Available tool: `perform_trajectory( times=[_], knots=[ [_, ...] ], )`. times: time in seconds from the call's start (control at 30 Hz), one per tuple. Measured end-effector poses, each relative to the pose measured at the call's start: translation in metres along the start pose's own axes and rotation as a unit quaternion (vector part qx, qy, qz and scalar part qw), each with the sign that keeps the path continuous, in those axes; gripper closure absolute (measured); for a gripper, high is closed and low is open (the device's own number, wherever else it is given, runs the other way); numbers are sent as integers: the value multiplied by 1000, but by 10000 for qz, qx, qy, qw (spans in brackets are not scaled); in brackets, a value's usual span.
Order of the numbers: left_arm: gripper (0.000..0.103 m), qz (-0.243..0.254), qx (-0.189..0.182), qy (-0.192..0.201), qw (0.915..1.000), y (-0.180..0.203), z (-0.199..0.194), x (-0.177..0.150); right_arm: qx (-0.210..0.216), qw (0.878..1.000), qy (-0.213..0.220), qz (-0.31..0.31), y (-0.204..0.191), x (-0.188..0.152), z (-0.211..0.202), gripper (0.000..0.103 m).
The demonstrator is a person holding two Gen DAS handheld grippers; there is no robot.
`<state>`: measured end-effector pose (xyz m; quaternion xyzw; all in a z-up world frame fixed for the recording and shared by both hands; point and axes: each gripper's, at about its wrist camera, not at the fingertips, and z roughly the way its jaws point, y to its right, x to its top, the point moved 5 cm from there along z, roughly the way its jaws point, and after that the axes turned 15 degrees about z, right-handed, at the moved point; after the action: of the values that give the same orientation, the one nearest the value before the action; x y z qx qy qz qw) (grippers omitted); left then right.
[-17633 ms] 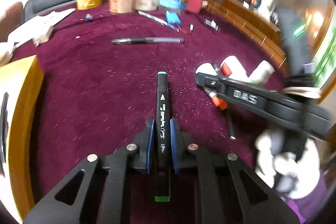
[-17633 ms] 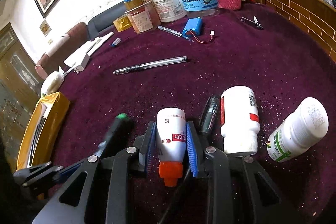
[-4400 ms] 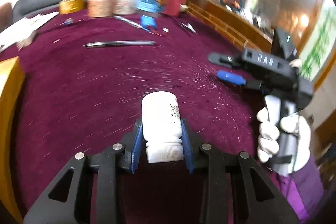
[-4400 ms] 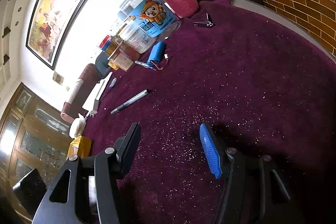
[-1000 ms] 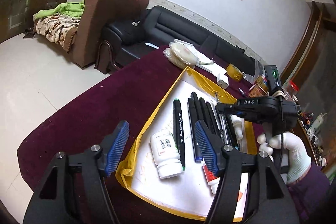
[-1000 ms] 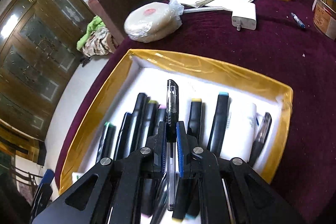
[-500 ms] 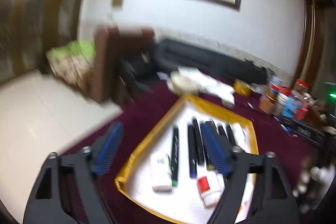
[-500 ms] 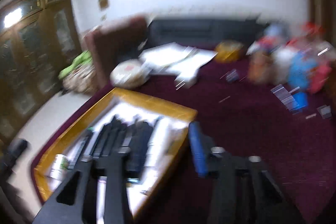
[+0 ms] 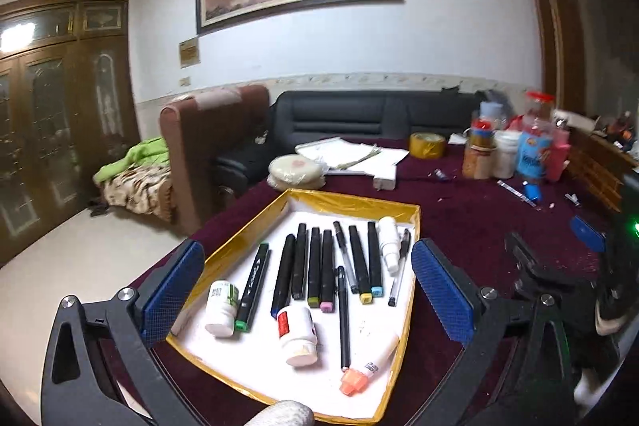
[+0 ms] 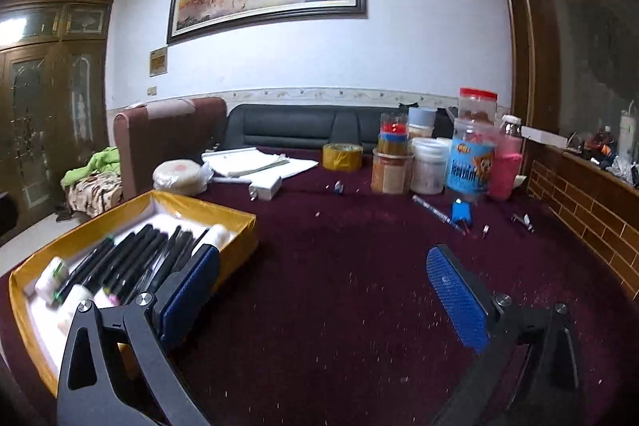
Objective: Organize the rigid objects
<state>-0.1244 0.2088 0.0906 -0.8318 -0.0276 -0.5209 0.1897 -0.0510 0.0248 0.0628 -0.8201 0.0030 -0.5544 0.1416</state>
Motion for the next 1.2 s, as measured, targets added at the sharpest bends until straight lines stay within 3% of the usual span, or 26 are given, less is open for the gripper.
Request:
perform_trajectory(
  times=[0.2,0.47,0.93,1.2],
  knots=[
    [0,75,161,-431,9989,21,3,-5,446,9986,-220,198,5,-6,-16,1],
    [0,-41,-56,-766,9970,27,10,-11,915,9923,-633,553,6,-14,-14,2],
    [0,-313,-104,-1170,9926,10,29,-29,714,9921,-886,524,5,-21,-7,2],
    [0,-401,-133,-1234,9915,1,35,-34,861,9881,-1234,308,-11,-29,-12,2]
  ],
)
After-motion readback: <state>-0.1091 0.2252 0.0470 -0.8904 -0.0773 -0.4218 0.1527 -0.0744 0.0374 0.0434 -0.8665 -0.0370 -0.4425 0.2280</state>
